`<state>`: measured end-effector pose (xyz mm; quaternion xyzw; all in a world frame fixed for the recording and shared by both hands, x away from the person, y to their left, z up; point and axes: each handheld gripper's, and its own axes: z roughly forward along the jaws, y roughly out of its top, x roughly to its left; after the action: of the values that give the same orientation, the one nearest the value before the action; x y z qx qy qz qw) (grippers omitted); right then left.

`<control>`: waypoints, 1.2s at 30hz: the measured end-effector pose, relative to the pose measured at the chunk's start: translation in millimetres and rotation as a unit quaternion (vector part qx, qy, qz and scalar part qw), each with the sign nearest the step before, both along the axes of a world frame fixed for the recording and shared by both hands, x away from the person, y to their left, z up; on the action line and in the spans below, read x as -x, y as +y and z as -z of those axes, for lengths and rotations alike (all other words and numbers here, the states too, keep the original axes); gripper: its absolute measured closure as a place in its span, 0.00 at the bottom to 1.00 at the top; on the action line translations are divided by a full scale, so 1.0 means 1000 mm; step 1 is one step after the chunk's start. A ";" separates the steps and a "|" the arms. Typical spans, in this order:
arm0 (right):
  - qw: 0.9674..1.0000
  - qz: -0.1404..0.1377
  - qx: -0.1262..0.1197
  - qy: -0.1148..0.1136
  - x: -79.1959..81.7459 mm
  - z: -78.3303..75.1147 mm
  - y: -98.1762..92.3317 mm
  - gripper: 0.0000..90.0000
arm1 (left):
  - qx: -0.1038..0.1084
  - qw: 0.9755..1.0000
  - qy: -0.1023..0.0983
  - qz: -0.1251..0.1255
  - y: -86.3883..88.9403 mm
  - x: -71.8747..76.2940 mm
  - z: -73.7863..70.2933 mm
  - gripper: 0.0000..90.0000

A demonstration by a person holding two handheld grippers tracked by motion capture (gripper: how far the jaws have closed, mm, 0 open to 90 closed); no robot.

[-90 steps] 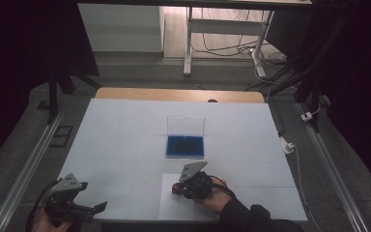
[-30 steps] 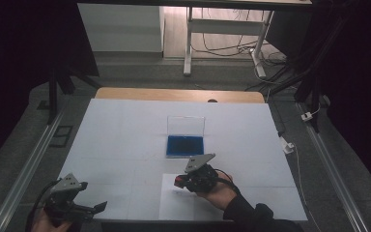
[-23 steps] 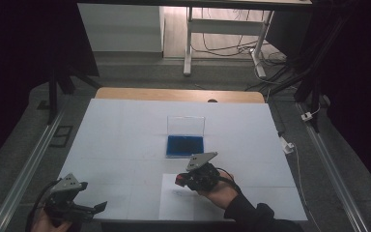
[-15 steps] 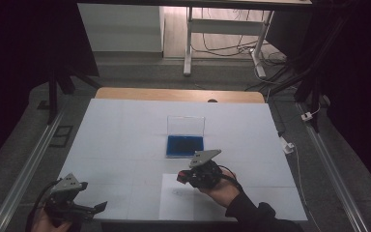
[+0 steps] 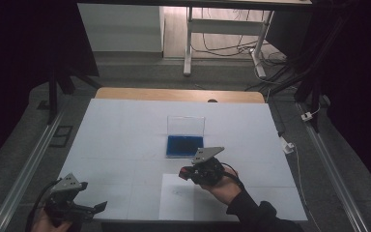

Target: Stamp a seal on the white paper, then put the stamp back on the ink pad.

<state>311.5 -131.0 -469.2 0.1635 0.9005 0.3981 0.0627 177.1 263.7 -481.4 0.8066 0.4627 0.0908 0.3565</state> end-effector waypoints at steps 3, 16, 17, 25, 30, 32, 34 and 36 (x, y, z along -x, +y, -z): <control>1.000 0.003 -0.002 -0.002 -0.001 -0.001 -0.001 0.89 | 0.000 1.000 0.000 0.000 0.000 0.000 0.000 0.02; 1.000 0.021 -0.010 -0.009 -0.010 -0.006 -0.006 0.89 | -0.001 1.000 0.001 0.000 0.000 0.000 0.000 0.02; 1.000 0.023 -0.012 -0.011 -0.011 -0.007 -0.006 0.89 | -0.001 1.000 0.000 -0.001 0.000 0.000 0.000 0.02; 0.999 0.040 -0.019 -0.004 -0.022 -0.007 -0.010 0.89 | -0.002 1.000 0.000 0.001 0.000 0.000 0.000 0.02; 0.999 0.050 -0.020 -0.003 -0.027 -0.008 -0.011 0.89 | -0.002 1.000 0.001 0.000 0.000 0.000 0.000 0.02; 0.998 0.053 -0.022 -0.005 -0.030 -0.009 -0.012 0.89 | -0.002 1.000 0.001 0.000 -0.001 0.000 0.000 0.02; 0.998 0.056 -0.023 -0.005 -0.033 -0.009 -0.012 0.89 | -0.003 1.000 0.001 0.000 -0.001 0.000 0.000 0.02; 0.998 0.059 -0.026 -0.004 -0.036 -0.008 -0.012 0.89 | -0.002 1.000 0.001 0.000 -0.001 0.000 0.000 0.02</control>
<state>347.3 -143.0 -460.7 0.2164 0.8785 0.4173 0.0850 177.4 263.2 -481.5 0.8072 0.4630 0.0911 0.3545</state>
